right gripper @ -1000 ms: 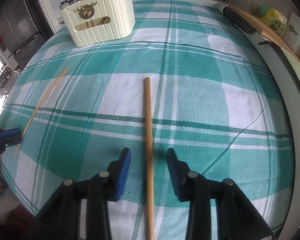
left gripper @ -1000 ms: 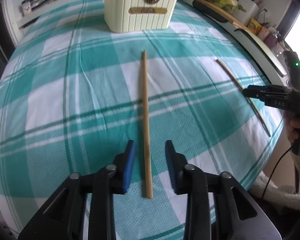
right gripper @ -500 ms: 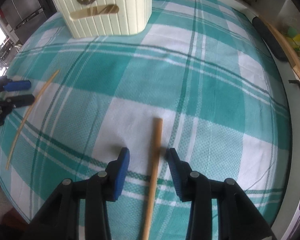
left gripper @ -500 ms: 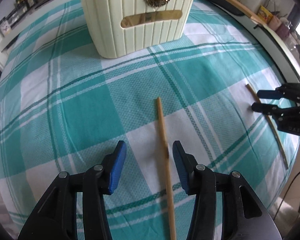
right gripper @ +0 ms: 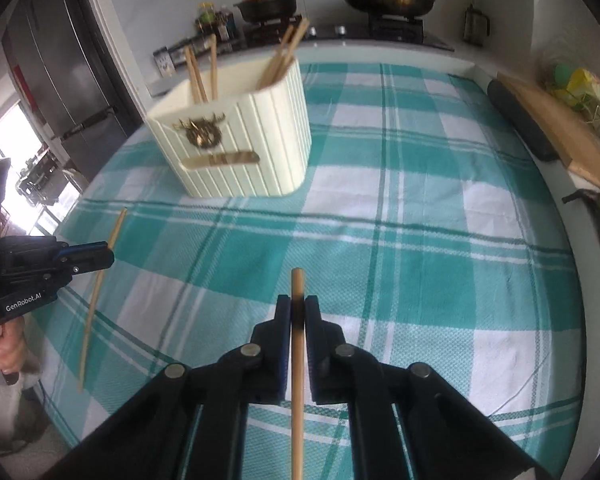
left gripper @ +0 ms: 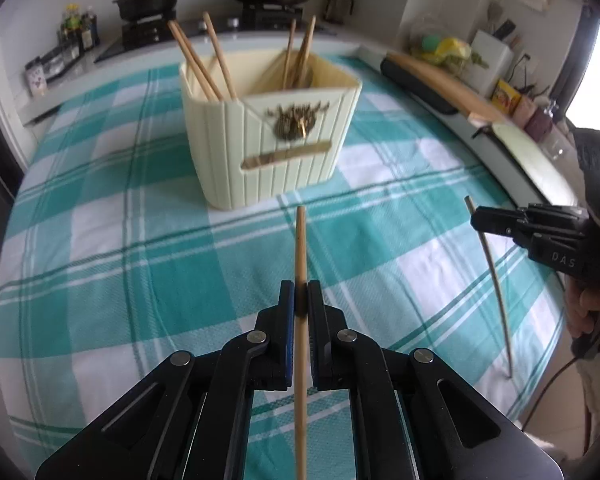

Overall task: Organize utensils
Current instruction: 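Lift the left tool's chopstick over the holder while the right tool carries its chopstick there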

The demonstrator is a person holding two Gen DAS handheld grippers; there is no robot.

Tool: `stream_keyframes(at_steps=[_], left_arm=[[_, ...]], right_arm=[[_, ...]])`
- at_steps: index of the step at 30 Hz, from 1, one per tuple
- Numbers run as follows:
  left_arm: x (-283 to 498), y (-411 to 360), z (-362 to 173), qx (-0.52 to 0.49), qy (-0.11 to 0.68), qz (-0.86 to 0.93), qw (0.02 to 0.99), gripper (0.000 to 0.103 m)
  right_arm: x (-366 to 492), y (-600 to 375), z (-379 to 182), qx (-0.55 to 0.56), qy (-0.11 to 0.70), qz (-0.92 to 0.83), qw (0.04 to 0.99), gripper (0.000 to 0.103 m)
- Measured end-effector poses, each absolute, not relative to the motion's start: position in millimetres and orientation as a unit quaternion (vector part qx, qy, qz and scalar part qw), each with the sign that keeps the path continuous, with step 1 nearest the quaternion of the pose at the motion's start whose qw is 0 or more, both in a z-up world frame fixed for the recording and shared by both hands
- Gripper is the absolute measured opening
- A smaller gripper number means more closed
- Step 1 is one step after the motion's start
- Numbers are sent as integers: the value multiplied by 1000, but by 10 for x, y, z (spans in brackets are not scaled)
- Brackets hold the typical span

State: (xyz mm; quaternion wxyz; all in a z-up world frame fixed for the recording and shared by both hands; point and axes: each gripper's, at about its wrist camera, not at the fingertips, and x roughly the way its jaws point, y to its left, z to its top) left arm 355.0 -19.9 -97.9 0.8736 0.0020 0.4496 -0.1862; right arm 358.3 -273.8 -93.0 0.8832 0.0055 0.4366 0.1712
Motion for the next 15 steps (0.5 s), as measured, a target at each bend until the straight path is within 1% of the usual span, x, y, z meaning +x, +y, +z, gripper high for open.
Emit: stream_keyframes(at_steps=[6,10,15], left_arm=[[3113,0,-246,-18,357,-189,915,4],[2991,53,21,-30,317,-190,929,4],[3061,93,339,-41,283,-189,939,4]], right_arm=[[3150,-2715,-261,0,348,191,918,7],[2993,-2693,23,2,297,183,937,7],[3029,-2620,352,6,238,166,957,7]])
